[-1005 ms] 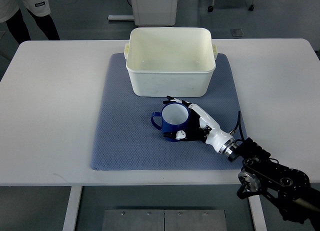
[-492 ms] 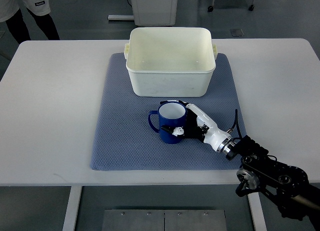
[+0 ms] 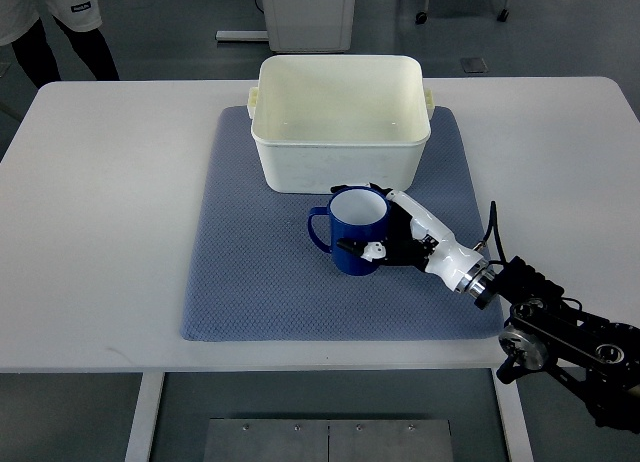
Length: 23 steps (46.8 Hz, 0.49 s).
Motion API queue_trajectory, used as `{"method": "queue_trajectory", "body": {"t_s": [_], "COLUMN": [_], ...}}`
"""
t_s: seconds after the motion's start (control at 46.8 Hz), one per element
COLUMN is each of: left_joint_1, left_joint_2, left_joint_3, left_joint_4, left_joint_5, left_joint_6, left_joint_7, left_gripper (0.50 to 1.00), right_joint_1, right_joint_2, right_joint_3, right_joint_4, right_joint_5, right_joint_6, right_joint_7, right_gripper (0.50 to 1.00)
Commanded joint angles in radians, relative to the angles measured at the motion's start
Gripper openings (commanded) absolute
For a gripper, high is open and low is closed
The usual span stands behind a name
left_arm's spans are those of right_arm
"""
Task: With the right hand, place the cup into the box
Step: 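Lift the blue mug with the right hand over the cream box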
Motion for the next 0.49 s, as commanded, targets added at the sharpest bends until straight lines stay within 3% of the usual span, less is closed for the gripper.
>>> {"method": "queue_trajectory", "body": {"t_s": [0.0,0.15,0.47], "left_joint_1": [0.0,0.0,0.0], "left_joint_2": [0.0,0.0,0.0], "left_joint_3": [0.0,0.0,0.0], "left_joint_4": [0.0,0.0,0.0], "left_joint_5": [0.0,0.0,0.0], "left_joint_6": [0.0,0.0,0.001], "left_joint_7": [0.0,0.0,0.0], "left_gripper": [1.0,1.0,1.0], "right_joint_1": [0.002,0.027,0.176], "right_joint_2": [-0.054,-0.128,-0.228], "right_joint_3": [0.006,0.054,0.083], "right_joint_4": [0.049,0.115,0.132], "right_joint_5": [0.002,0.017,0.112], "right_joint_6": [-0.002,-0.003,0.003], "right_joint_7": [-0.007,-0.056,-0.126], "right_gripper": [0.5,0.5,0.5]}}
